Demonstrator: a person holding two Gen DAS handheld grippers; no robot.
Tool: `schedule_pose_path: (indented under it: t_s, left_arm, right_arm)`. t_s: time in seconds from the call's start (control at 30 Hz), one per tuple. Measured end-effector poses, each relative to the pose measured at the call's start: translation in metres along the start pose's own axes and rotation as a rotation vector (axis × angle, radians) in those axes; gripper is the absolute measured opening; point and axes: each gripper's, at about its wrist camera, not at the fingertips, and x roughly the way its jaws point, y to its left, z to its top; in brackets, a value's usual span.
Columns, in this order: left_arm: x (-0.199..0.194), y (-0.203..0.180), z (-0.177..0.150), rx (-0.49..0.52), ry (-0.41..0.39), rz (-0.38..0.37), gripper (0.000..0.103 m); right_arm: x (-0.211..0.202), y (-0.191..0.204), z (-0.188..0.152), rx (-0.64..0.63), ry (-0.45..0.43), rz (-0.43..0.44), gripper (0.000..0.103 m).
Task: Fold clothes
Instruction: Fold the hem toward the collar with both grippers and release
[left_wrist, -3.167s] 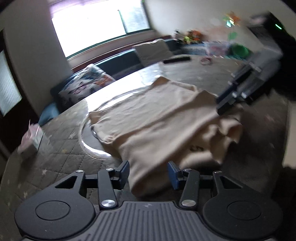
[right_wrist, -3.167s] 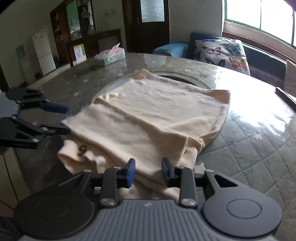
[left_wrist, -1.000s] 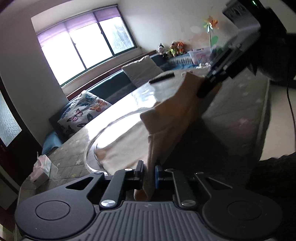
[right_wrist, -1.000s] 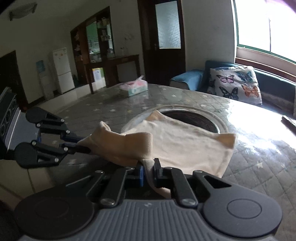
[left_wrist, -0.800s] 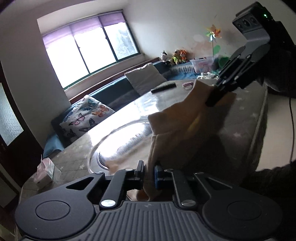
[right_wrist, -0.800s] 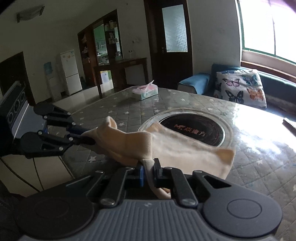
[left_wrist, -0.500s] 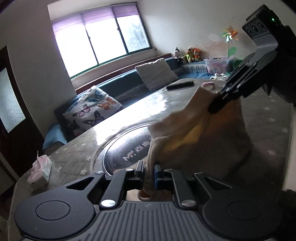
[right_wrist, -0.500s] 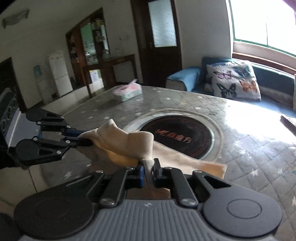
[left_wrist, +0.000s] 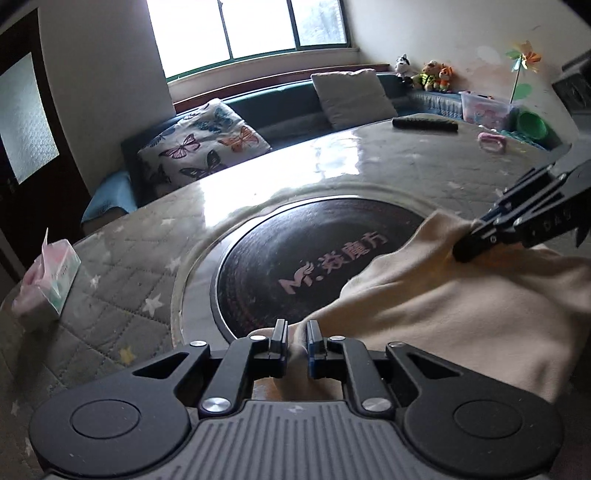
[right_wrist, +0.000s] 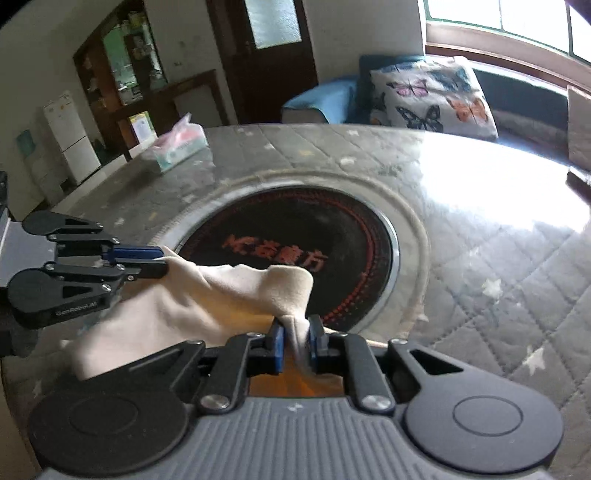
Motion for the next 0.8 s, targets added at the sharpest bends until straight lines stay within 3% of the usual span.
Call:
schedule_pose_path:
  t_s: [0.2,0.33,0.4,0.5,0.6,0.8]
  left_arm:
    - [0.001,0.002,0.004,-0.001,-0.008,-0.002,0.012]
    - [0.005,0.001,0.007,0.009,-0.009,0.009,0.012]
    - [0.006,0.002,0.008,0.002,-0.009,0.011,0.012]
    - [0.003,0.004,0.013,-0.016,-0.02,0.013,0.013]
    - [-0.009,0.004,0.019,-0.03,-0.048,0.002,0.013]
    - [-0.022,-0.02,0.026,0.001,-0.045,-0.117,0.013]
  right_arm:
    - [0.002,-0.002,-0.001,0.026,-0.002,-0.04,0.029]
    - [-0.018,0.007,0.005,0.005,-0.073,-0.082,0.029]
    - [-0.025,0.015,0.006,-0.016,-0.092,-0.056,0.029]
    - [-0.019,0.029,0.002,-0.061,-0.044,-0.007,0.019]
    - [0.001,0.034,-0.001,-0.072,-0.001,-0.027,0.018]
    - [0.015,0.031,0.003,-0.034,0.011,-0.048,0.017]
